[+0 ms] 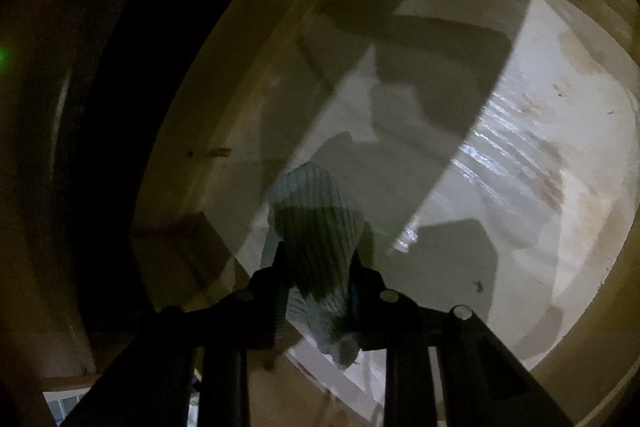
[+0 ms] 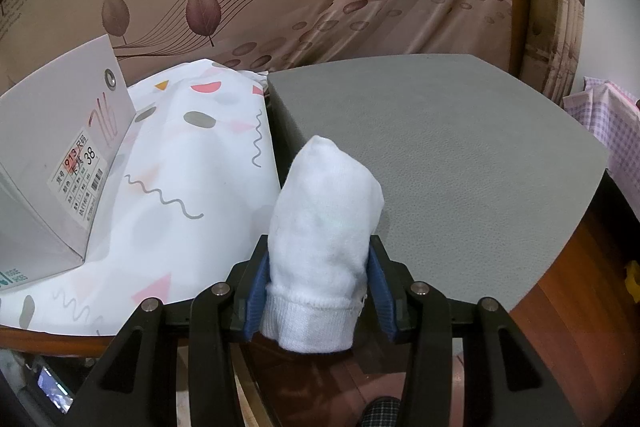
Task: Take underwear out of drawer
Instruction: 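Grasp the grey striped sock with the left tool while right holds the white sock, then lift the grey striped sock with the left tool out over the white box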
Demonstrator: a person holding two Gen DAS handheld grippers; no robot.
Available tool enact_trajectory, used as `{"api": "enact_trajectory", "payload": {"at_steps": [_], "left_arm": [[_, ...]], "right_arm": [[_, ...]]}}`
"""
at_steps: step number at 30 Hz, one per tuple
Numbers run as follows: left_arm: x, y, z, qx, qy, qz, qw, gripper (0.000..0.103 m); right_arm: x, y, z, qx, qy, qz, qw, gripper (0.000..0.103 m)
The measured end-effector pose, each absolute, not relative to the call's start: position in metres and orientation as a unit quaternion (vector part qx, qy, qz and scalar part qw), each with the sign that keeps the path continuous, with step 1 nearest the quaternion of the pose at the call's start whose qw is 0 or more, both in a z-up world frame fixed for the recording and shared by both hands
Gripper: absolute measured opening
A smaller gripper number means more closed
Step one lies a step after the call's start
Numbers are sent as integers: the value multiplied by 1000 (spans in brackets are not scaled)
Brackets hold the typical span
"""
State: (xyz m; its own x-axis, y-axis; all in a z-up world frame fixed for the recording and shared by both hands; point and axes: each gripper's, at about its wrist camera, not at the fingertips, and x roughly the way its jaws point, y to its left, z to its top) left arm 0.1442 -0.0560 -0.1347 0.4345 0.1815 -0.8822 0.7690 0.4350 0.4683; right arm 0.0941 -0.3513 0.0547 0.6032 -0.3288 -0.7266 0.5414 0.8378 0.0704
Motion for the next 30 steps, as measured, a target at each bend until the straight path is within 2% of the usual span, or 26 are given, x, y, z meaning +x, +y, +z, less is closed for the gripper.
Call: {"api": "enact_trajectory", "payload": {"at_steps": [18,30], "left_arm": [[119,-55,-103,455,503,-222,700,24],[113,-46,-76,332,527,-191,758,24]], "right_arm": [[95,-350,55,138,373,-245,884,43],[97,-347,55,134,375,-240,886,43]]}}
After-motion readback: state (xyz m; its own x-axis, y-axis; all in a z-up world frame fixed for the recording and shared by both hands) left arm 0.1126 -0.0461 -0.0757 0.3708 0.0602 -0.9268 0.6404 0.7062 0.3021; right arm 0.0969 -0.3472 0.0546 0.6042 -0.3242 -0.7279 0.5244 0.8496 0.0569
